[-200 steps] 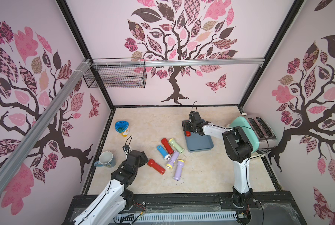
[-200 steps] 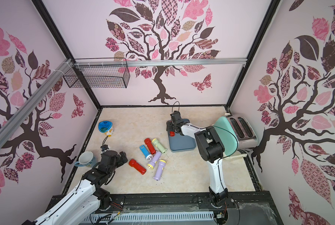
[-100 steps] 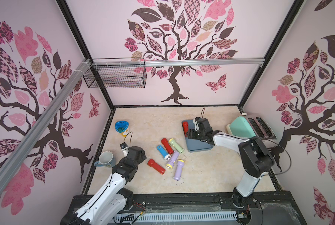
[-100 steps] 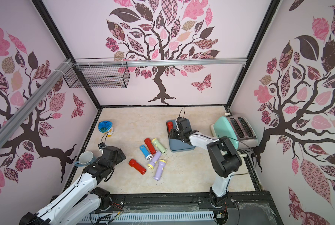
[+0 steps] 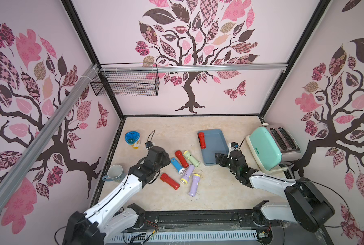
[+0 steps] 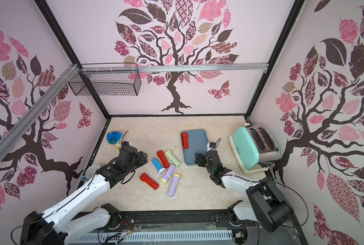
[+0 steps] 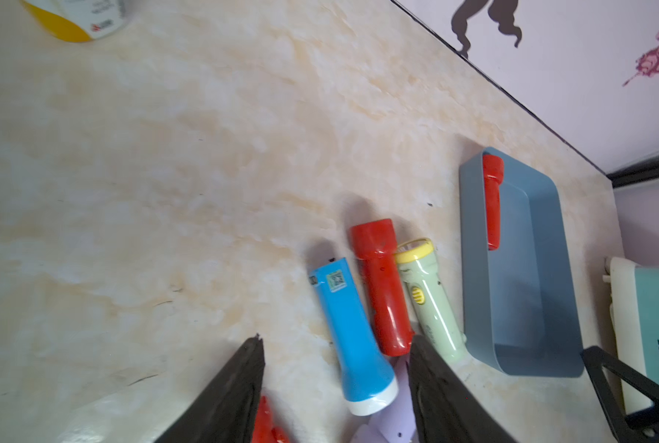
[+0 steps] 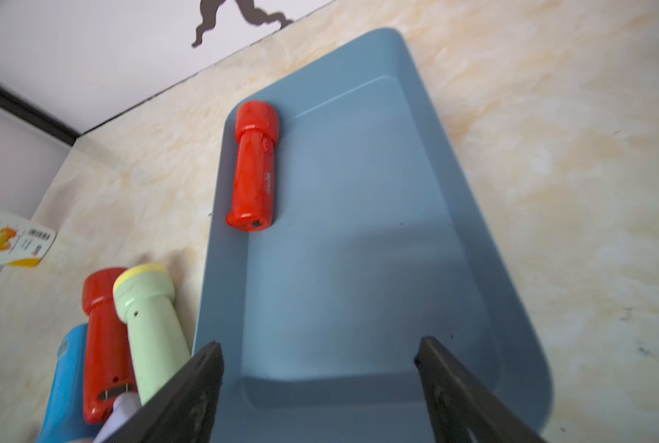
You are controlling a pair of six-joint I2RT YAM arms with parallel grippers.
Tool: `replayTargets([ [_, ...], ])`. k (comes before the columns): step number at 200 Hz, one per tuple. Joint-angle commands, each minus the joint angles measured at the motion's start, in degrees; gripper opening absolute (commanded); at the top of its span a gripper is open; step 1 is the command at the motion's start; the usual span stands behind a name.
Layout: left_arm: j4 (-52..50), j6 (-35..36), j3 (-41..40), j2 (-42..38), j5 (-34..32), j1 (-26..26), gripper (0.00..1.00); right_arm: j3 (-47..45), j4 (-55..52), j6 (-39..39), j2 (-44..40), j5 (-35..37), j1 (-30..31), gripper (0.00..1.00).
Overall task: Put the flashlights into the storage boxes
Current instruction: Pick up the flashlight from the center of the board.
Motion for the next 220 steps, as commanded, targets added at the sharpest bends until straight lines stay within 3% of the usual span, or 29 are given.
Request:
replayTargets([
  [1,-4.1,-0.1,8.1,8.1,-1.8,-4.0,0.54,2.8,1.1,0.9,-0.6,8.8,0.4,0.85],
  [26,-2.9,0.5,11.9,15.1,-1.5,-6.1,0.47,2.0,0.6,1.5,-2.2,10.8,0.4,0.85],
  [111,-4.3,0.7,20.5,32.8,4.4,-6.1,0.46,2.0,-0.1,-0.1,-4.1,10.2,0.4,0.85],
  [220,-5.5,3.2,26.1,44.9,5.0,-3.9,0.44,1.1,0.3,1.1,-3.9,9.7,-1.3,0.88],
])
